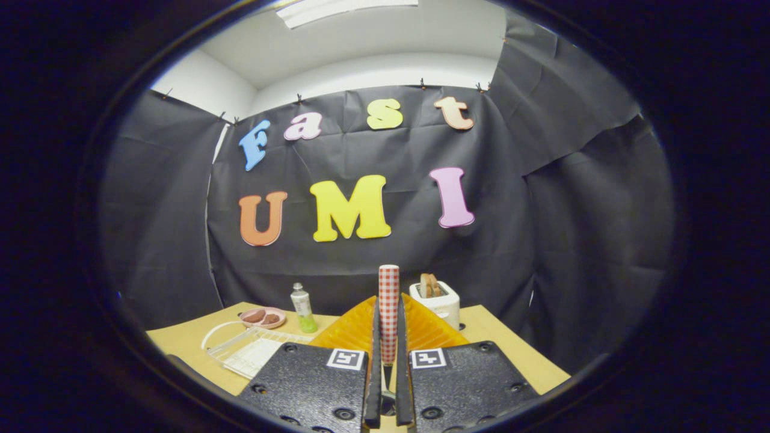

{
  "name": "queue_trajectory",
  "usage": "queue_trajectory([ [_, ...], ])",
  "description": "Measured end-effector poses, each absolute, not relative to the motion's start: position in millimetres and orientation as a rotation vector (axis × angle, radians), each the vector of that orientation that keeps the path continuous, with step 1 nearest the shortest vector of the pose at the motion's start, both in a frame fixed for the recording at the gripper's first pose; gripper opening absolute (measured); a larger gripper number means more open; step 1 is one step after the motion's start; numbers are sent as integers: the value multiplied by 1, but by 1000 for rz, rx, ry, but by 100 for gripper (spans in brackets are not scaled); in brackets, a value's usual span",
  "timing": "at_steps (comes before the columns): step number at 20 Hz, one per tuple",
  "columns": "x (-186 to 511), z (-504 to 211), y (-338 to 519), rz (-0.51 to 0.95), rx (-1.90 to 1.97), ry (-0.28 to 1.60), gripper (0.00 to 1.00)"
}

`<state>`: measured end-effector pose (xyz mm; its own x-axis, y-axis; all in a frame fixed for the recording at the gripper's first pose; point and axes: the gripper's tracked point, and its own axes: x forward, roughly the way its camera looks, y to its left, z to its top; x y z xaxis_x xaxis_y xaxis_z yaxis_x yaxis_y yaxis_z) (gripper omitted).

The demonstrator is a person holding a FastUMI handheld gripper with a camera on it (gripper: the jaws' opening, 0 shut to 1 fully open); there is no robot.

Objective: Take the plate from the dish rack, then take the spoon from the basket and place it into the plate.

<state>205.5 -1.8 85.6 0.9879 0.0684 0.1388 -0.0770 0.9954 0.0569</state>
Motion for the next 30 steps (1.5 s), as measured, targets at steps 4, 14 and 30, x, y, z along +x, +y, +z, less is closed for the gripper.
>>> queue_trajectory([
  [4,185,41,40,110,98,-85,15],
  [14,148,-53,162,209,96,-102,15],
  [30,153,-103,155,160,53,-43,23],
])
